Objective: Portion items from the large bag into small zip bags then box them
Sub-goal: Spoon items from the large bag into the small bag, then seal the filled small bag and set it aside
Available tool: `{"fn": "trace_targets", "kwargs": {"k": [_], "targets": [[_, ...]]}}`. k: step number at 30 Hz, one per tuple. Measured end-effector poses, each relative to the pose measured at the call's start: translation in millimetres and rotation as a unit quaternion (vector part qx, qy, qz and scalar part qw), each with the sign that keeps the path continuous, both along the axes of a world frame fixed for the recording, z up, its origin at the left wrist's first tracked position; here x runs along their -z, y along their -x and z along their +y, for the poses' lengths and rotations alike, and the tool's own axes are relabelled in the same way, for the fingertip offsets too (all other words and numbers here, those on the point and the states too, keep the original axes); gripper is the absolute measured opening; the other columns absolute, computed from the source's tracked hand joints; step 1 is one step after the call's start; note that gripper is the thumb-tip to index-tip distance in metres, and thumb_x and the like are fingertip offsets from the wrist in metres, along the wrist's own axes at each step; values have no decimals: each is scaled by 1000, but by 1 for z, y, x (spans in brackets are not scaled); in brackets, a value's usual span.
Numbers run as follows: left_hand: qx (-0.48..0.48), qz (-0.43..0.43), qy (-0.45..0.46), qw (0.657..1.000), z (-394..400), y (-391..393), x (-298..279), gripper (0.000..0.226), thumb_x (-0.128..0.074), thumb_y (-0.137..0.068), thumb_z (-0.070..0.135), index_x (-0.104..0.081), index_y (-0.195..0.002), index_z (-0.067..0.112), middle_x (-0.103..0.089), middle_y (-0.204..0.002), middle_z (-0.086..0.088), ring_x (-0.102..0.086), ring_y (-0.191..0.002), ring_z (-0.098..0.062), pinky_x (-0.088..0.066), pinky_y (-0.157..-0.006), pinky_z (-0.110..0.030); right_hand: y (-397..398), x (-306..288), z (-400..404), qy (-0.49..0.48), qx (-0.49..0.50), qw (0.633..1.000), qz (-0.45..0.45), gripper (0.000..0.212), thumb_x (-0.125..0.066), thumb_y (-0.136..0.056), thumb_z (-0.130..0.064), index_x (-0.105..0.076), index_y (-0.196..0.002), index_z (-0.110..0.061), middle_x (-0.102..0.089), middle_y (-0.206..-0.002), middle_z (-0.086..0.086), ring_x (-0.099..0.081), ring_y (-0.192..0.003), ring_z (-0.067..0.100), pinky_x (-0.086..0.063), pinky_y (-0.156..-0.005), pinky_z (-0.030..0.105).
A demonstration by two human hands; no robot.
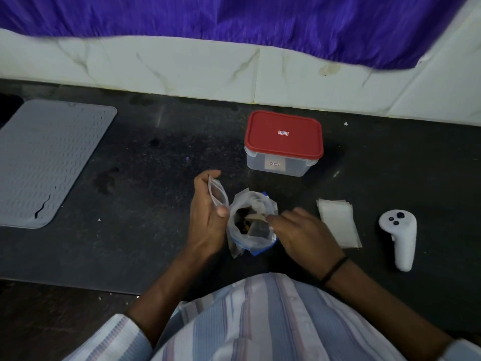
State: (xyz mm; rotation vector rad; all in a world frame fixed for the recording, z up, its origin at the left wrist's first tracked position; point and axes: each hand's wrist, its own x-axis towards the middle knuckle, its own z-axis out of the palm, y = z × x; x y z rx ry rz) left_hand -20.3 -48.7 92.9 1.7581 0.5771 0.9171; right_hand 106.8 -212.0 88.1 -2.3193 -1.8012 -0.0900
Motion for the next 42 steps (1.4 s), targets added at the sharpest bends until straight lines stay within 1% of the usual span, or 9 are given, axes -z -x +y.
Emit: {"fn": "trace_targets", "kwargs": {"k": [4, 6, 9, 12, 17, 20, 23, 32, 42], "targets": [[-10, -31, 121, 992, -1, -7, 2, 52, -24, -95, 66, -50, -107, 23, -47, -75, 22, -43, -68, 2, -39, -70, -21, 4, 11, 7, 24, -33, 999, -5, 29, -66, -81, -17, -68, -110, -17, -64, -91, 1, -55, -76, 19, -50, -57, 34], [-23, -4, 98, 995, -2, -7, 1, 31, -22, -100, 44, -48, -102, 26, -47, -74, 20, -43, -66, 1, -38, -66, -16, 5, 9, 7, 21, -22, 999, 16, 26, -57, -87, -32, -67, -108, -20, -60, -95, 0, -53, -78, 17, -50, -59, 34], [-22, 11, 73, 997, -2, -7, -2, 21, -26, -97, 42, -44, -94, 32, -43, -76, 12, -42, -66, -2, -38, -62, -18, 7, 1, 3, -26, 16, 994, 106, 38, -47, -92, -46, -64, -116, -22, -55, -105, -3, -50, -87, 14, -49, -71, 33], [14, 16, 55, 998, -10, -11, -11, 16, -31, -100, 34, -42, -89, 29, -43, -78, 17, -42, -68, -2, -40, -63, -20, 10, -17, 4, -121, 47, 956, 264, 46, -55, -88, -51, -60, -122, -20, -55, -115, -8, -52, -104, 6, -44, -87, 21], [87, 35, -6, 996, -19, -21, -22, 17, -41, -99, 46, -42, -92, 31, -51, -79, 8, -52, -69, -9, -44, -63, -25, 12, -36, 18, -190, 58, 880, 432, 39, -65, -84, -42, -60, -114, -18, -64, -103, -8, -62, -95, 9, -51, -78, 24], [102, 34, -43, 993, -22, -26, -26, 17, -46, -96, 45, -41, -91, 29, -54, -75, 15, -52, -63, -3, -40, -57, -14, 13, -38, 20, -267, 98, 851, 442, 23, -57, -90, -36, -63, -96, -15, -63, -82, -7, -60, -74, 9, -52, -63, 32], [100, 7, -9, 995, -25, -30, -30, 16, -48, -96, 40, -48, -92, 24, -60, -78, 19, -56, -65, 0, -42, -57, -14, 10, -39, 18, -309, 115, 818, 472, 24, -53, -93, -35, -63, -94, -13, -64, -82, -4, -63, -77, 14, -54, -67, 36], [201, 26, 127, 971, -36, -48, -33, 19, -56, -98, 20, -63, -93, 3, -67, -79, -4, -66, -67, -9, -53, -56, -23, 7, -29, 6, -361, 196, 782, 468, 19, -49, -97, -25, -60, -88, -13, -61, -79, -3, -58, -72, 10, -49, -63, 23], [260, 145, 144, 943, -47, -119, -16, 29, -56, -100, 24, -63, -72, 18, -60, -60, 4, -57, -57, -11, -50, -54, -30, -54, -3, -19, -413, 346, 736, 411, 16, -48, -100, -16, -58, -91, -9, -58, -75, -4, -53, -66, 3, -46, -61, 22]]}}
